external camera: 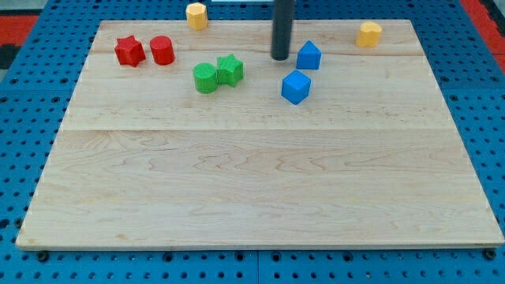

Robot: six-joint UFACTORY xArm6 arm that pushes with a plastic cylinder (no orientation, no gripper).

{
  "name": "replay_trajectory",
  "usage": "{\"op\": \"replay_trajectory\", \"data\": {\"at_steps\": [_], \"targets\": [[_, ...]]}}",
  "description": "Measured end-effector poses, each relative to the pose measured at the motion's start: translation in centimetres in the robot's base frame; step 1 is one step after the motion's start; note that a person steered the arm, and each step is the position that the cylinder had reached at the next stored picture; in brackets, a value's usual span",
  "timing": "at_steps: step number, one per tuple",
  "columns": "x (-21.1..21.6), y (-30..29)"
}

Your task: Move the red star top left to the red circle

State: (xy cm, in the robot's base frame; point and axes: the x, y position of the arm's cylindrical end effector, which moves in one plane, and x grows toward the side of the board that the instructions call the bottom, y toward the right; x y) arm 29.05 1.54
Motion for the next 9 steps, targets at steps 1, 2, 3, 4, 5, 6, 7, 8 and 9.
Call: {"op": "replay_trajectory", "data": {"at_steps": [1, 2, 3, 4, 5, 6, 7, 8, 9], "targets": [[4.6, -10.4], [7.9, -19.4], [8.1, -18.9], [7.1, -18.9], [6.7, -22.1], [7.4, -23.4], [9.3, -22.2], [6.2, -16.6], [8.7, -11.4]]}}
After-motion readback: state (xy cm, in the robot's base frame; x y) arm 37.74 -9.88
